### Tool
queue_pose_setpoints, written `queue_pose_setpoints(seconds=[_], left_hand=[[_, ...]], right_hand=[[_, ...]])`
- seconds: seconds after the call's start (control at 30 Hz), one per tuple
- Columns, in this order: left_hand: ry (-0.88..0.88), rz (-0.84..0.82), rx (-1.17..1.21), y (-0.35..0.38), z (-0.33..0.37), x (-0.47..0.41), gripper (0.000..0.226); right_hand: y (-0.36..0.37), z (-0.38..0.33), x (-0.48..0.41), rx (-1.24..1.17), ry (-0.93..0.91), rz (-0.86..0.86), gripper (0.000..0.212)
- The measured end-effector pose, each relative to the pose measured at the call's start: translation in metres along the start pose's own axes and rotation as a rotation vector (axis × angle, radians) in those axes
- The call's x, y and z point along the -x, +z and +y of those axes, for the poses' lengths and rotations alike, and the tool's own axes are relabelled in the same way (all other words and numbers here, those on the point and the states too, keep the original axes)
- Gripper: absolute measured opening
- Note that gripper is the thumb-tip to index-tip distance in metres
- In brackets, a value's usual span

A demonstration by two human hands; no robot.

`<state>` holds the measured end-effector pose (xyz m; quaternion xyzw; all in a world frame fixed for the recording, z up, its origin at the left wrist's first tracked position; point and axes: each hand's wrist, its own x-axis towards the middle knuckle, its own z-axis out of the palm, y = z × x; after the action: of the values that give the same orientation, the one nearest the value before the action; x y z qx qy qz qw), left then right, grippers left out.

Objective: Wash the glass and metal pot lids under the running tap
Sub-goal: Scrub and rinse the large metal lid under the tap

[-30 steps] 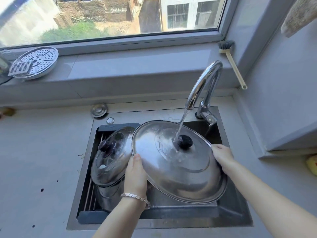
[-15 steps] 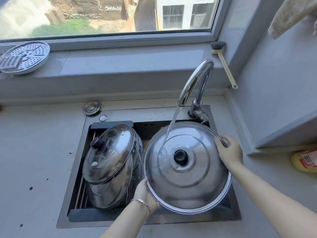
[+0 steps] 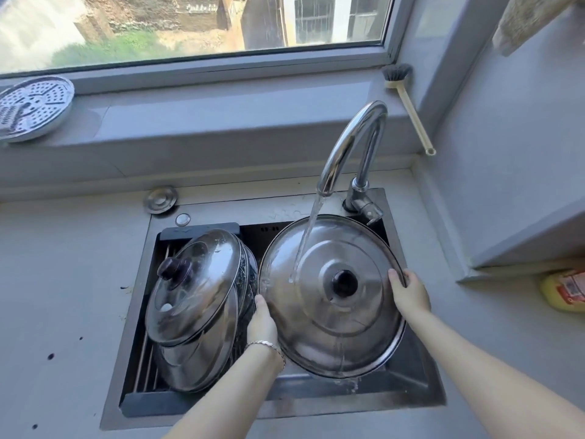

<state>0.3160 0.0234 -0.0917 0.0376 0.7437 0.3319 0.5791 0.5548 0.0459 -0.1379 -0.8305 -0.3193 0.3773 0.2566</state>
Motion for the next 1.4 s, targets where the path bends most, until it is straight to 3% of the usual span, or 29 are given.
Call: queue_pose_setpoints(seconds=[0.1,0.27,0.43,0.5,0.57,0.63,0.7,0.77,0.83,0.9,1.0,1.13,1.23,1.3,1.4], left_hand=[[0.227,0.125,-0.204,-0.008,0.017,0.018,0.055],[0.579,0.102,-0.328,-0.013,0.047,0.055,0.035],[0.492,-0.033,-0.37,-0.005,0.053,0.06,0.027],[0.397,-0.111,-0.324,0.004,0.057,0.064,0.024],[0.321,-0.203,-0.254,0.015,0.062,0.069,0.019],[0.313,-0.281,-0.258,0.027,0.067,0.075,0.016],[0.339,-0.381,-0.26,0.036,0.068,0.079,0.015],[0.373,-0.46,-0.301,0.041,0.064,0.076,0.022],[0.403,-0.455,-0.407,0.038,0.054,0.065,0.022],[0.377,-0.343,-0.587,0.027,0.038,0.049,0.026],[0.179,-0.215,-0.79,0.005,0.01,0.03,0.03],[-0.08,-0.163,-0.466,-0.013,-0.007,0.015,0.069],[0.024,-0.092,-0.31,-0.02,0.001,0.009,0.059],[0.237,-0.072,-0.348,-0.023,0.018,0.027,0.031],[0.525,-0.026,-0.414,-0.032,0.036,0.044,0.024]], right_hand=[[0.013,0.001,-0.001,0.13,-0.009,-0.073,0.045],[0.027,-0.006,0.01,0.24,0.006,-0.335,0.037],[0.008,-0.064,0.052,0.085,-0.268,-0.339,0.033],[-0.009,-0.091,0.083,0.06,-0.386,-0.607,0.037],[-0.022,-0.104,0.108,0.19,-0.442,-0.875,0.05],[-0.025,-0.102,0.117,0.394,-0.597,-0.805,0.062],[-0.023,-0.096,0.117,0.429,-0.726,-0.535,0.048],[-0.024,-0.088,0.112,0.322,-0.737,-0.287,0.038],[-0.03,-0.076,0.099,0.185,-0.588,-0.129,0.03],[-0.038,-0.06,0.083,0.06,-0.405,-0.037,0.023],[-0.042,-0.033,0.063,-0.191,-0.115,0.024,0.018],[-0.037,-0.006,0.047,-0.532,0.263,-0.003,0.029],[-0.03,0.011,0.049,-0.671,0.489,-0.046,0.027],[-0.02,0.021,0.057,-0.69,0.603,-0.134,0.018],[0.002,0.025,0.072,-0.735,0.626,-0.319,0.02]])
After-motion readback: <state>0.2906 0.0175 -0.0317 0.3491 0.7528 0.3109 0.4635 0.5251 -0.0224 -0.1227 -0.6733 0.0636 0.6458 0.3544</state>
